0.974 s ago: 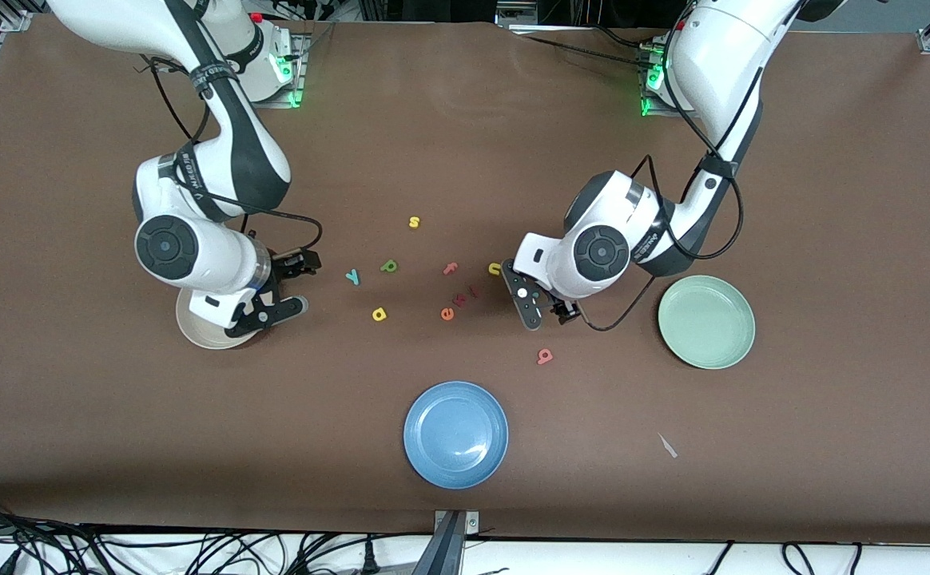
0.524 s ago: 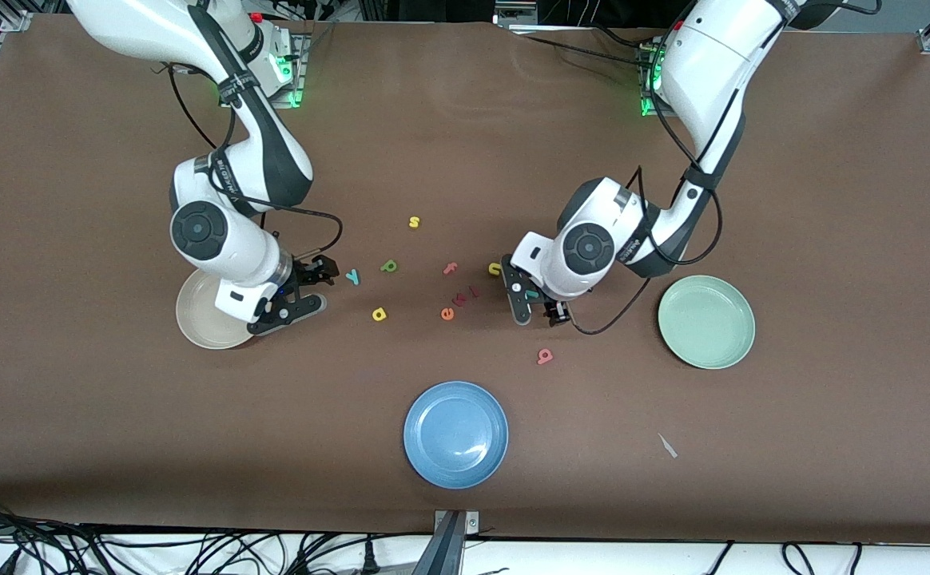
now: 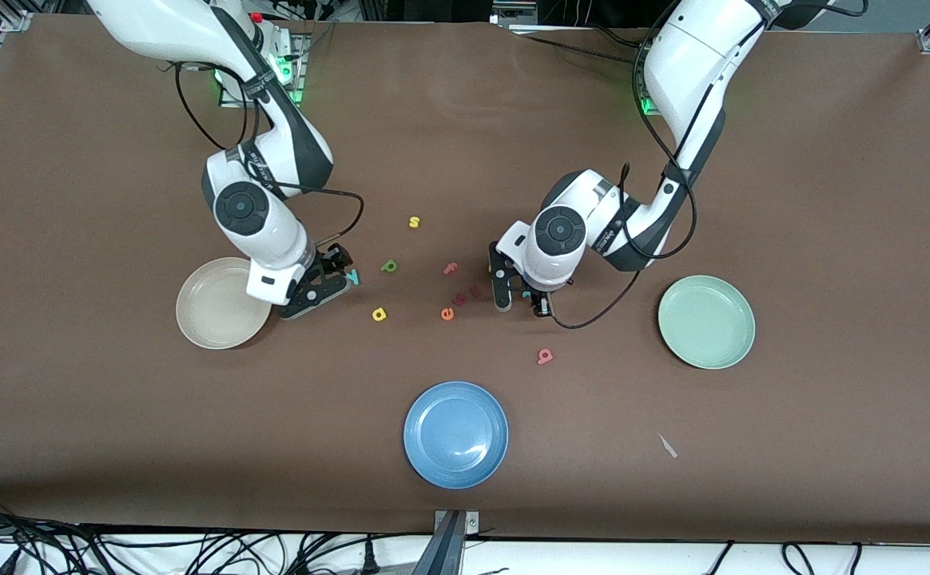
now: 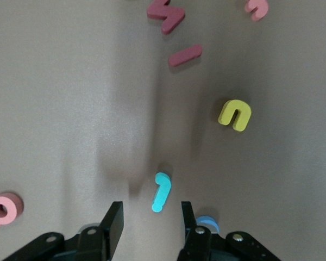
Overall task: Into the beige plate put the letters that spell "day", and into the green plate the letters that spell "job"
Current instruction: 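Move the right gripper toward the cyan y while the left gripper reaches the cyan l, then grasp the cyan letter with the left gripper while the right gripper descends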
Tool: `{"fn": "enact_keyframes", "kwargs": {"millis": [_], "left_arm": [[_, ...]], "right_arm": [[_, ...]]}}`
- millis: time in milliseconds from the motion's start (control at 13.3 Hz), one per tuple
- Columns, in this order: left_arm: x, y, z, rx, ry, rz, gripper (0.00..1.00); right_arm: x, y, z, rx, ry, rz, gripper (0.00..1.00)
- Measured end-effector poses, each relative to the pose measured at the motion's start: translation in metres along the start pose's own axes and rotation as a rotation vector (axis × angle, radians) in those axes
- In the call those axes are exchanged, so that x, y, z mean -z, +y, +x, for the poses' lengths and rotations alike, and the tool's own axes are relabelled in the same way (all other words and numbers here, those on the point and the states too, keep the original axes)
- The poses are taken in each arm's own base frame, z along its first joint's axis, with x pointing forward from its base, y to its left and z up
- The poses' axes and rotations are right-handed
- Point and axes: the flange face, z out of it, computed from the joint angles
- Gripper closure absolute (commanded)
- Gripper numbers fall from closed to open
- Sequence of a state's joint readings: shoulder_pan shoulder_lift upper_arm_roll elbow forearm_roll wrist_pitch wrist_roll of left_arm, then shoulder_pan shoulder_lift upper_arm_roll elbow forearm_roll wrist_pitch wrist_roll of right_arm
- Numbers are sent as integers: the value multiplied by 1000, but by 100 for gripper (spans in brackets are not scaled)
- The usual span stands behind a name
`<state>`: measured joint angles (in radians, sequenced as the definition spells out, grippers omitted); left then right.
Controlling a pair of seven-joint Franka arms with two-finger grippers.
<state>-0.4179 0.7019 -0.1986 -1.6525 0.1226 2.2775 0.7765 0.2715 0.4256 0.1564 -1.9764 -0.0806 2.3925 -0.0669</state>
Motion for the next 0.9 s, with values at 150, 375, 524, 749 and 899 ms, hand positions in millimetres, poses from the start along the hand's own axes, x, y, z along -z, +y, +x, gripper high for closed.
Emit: {"fn": "enact_keyframes", "kwargs": {"millis": [150, 375, 524, 749, 899], "left_arm": [[-5, 0, 0, -2, 2, 0, 50], [-13, 0, 1, -5, 8, 1, 49], [-16, 0, 1, -6, 8, 0, 49], [-17, 1, 2, -9, 8, -1, 49], [-19, 4, 3, -14, 5, -4, 49]], "right_arm": [[-14, -6, -9, 15, 22, -1, 0], [-22, -18, -14, 45, 24, -1, 0], [-25, -25, -14, 85, 19, -21, 0], [-36, -29, -16, 112, 16, -32, 0], [-43, -30, -16, 116, 20, -30, 0]]}}
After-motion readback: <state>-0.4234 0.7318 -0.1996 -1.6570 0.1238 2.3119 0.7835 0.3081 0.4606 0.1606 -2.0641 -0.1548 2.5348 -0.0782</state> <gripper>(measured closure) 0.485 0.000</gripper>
